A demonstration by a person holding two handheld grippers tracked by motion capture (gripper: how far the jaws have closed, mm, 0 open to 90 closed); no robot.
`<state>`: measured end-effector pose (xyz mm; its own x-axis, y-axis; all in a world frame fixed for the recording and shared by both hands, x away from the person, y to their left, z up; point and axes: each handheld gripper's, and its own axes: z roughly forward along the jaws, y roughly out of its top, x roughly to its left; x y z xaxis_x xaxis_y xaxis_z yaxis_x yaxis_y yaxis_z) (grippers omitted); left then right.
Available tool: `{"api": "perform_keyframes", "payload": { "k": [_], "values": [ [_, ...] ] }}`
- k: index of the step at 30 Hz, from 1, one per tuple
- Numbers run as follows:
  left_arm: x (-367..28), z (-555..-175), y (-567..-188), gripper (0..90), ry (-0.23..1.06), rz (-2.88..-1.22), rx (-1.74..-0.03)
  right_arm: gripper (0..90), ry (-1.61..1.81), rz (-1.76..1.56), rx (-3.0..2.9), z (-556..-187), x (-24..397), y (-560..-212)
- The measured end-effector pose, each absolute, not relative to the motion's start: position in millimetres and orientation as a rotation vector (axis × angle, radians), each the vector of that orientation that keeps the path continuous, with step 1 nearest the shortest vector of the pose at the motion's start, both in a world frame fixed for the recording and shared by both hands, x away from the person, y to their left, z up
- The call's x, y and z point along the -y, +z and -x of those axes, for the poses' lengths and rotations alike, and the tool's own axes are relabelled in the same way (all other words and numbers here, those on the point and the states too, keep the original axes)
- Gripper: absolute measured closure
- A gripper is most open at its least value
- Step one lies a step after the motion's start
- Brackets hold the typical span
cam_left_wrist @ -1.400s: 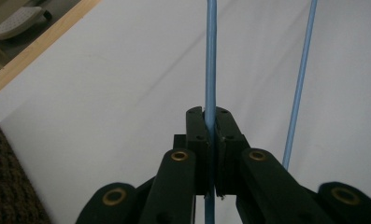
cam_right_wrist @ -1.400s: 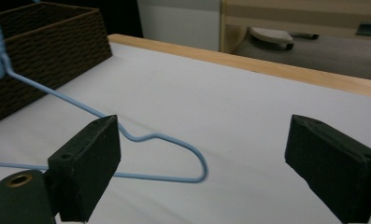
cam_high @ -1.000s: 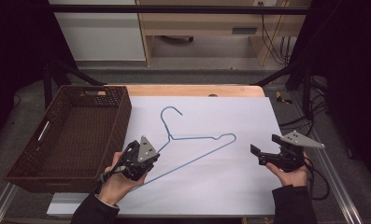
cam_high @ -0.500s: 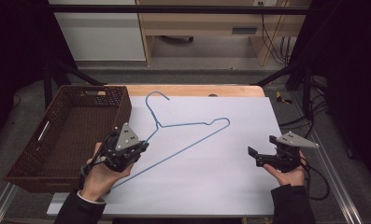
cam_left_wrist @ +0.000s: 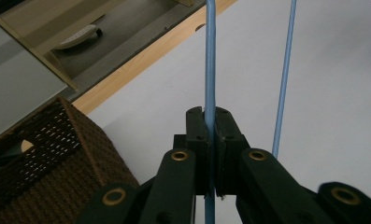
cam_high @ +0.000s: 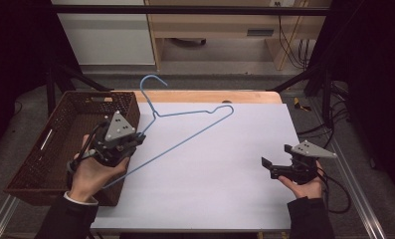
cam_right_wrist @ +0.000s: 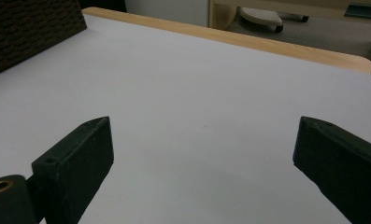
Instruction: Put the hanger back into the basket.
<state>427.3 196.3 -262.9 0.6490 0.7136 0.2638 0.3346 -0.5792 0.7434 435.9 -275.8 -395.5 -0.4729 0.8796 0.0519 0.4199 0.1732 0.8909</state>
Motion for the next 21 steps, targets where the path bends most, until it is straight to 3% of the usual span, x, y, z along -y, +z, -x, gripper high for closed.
{"api": "perform_keyframes", "payload": {
  "k": [12, 21],
  "values": [
    [-236.8, -443.0, -234.0, 86.6, 0.786, -2.152, -0.906, 5.5, 1.248, -1.215, -1.975, -436.2, 275.1, -395.7],
    [-260.2, -453.9, -233.9, 86.6, 0.818, -2.134, -0.964, 4.8, 1.251, -1.211, -1.979, -435.9, 274.3, -395.5]
  ]
}}
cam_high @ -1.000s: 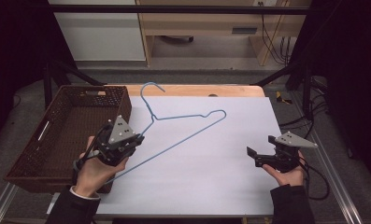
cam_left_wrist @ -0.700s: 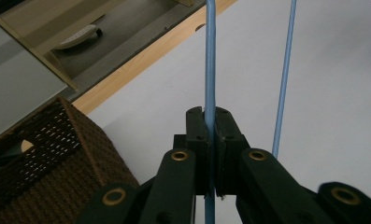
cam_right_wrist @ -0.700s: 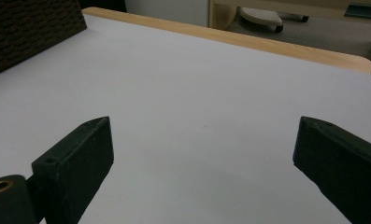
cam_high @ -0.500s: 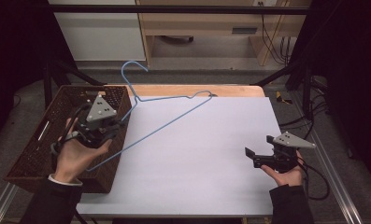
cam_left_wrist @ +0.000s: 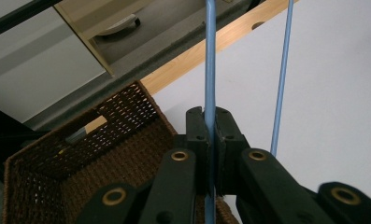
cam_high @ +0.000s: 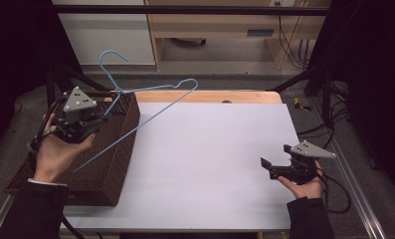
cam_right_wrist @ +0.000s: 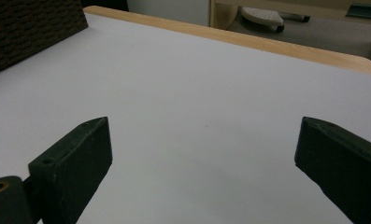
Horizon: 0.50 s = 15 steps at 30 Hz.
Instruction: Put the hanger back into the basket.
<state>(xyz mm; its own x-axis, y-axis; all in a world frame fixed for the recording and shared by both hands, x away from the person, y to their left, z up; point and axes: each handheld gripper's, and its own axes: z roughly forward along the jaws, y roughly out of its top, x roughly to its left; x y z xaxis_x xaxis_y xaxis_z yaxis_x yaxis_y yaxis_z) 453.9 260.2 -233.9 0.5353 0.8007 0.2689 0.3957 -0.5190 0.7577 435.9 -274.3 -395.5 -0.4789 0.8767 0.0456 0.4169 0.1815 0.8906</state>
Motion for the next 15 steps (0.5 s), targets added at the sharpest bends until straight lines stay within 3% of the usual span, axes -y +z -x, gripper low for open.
{"api": "perform_keyframes", "payload": {
  "k": [15],
  "values": [
    [-302.8, -473.3, -239.7, 86.7, 0.851, -2.111, -1.077, 4.6, 1.247, -1.206, -1.985, -436.1, 274.2, -395.7]
  ]
}}
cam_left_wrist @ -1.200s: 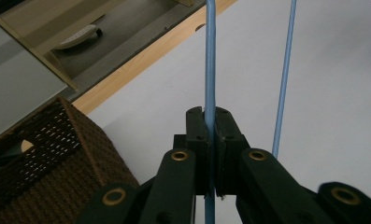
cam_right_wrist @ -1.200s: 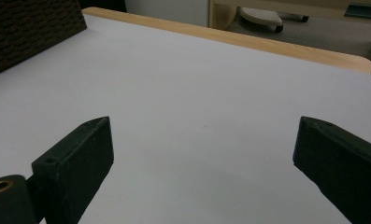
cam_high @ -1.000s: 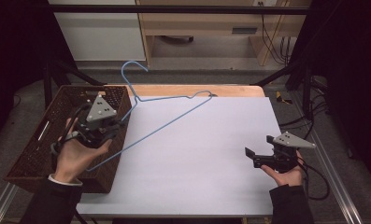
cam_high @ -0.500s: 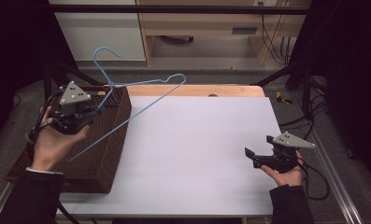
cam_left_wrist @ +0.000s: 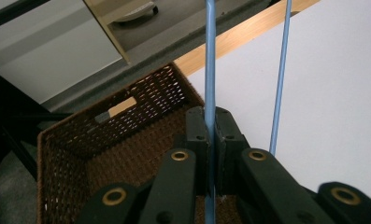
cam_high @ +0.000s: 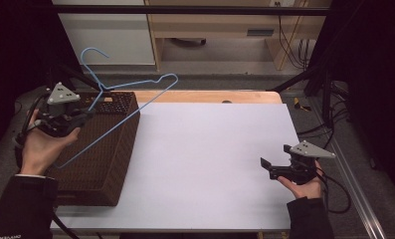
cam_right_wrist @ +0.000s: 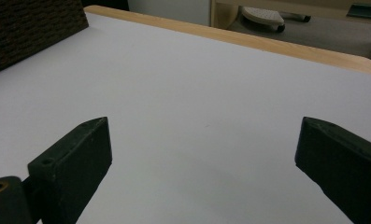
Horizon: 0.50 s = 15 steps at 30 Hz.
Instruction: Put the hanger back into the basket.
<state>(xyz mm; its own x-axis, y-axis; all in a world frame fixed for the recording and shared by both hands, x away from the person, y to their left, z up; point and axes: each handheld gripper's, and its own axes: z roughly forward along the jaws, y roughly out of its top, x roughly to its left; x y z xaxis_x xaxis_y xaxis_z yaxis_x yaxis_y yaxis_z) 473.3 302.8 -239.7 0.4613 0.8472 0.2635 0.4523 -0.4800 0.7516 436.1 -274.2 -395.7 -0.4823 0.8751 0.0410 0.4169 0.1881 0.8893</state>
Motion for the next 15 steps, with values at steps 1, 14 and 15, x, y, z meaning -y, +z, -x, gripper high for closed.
{"api": "perform_keyframes", "payload": {
  "k": [1, 14, 15],
  "values": [
    [-306.3, -474.6, -240.8, 86.7, 0.861, -2.112, -1.085, 4.6, 1.246, -1.206, -1.985, -436.1, 274.1, -395.7],
    [-350.3, -483.0, -257.3, 86.7, 0.903, -2.051, -1.211, 4.6, 1.243, -1.204, -1.99, -436.8, 272.9, -396.7],
    [-352.7, -483.5, -259.1, 86.6, 0.909, -2.054, -1.219, 4.6, 1.242, -1.204, -1.991, -436.9, 272.9, -396.8]
  ]
}}
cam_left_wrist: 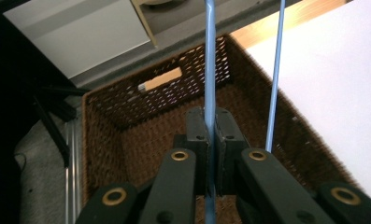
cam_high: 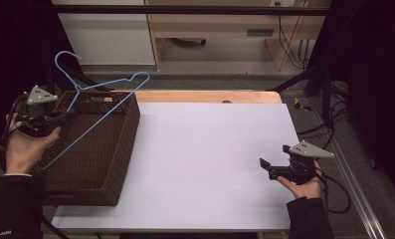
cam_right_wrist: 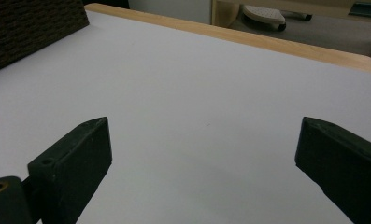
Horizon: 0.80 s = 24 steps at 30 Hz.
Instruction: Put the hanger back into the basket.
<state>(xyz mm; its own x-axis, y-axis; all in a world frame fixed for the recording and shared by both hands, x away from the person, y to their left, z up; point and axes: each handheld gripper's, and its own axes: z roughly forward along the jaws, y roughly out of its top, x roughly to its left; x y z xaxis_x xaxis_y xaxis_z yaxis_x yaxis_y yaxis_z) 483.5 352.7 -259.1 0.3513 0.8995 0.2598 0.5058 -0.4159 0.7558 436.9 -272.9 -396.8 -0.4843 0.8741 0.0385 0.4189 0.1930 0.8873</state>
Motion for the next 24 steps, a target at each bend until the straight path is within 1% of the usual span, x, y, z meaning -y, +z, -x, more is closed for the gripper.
{"api": "perform_keyframes", "payload": {
  "k": [9, 17, 24],
  "values": [
    [-373.4, -487.1, -276.5, 86.6, 0.947, -2.071, -1.276, 4.6, 1.239, -1.208, -1.993, -437.2, 271.9, -397.3],
    [-392.4, -486.3, -291.7, 86.6, 0.942, -2.071, -1.327, 4.6, 1.236, -1.208, -1.992, -437.4, 271.9, -397.6],
    [-399.2, -484.7, -305.2, 86.6, 0.934, -2.111, -1.328, 4.6, 1.234, -1.208, -1.992, -437.5, 272.0, -397.7]
  ]
}}
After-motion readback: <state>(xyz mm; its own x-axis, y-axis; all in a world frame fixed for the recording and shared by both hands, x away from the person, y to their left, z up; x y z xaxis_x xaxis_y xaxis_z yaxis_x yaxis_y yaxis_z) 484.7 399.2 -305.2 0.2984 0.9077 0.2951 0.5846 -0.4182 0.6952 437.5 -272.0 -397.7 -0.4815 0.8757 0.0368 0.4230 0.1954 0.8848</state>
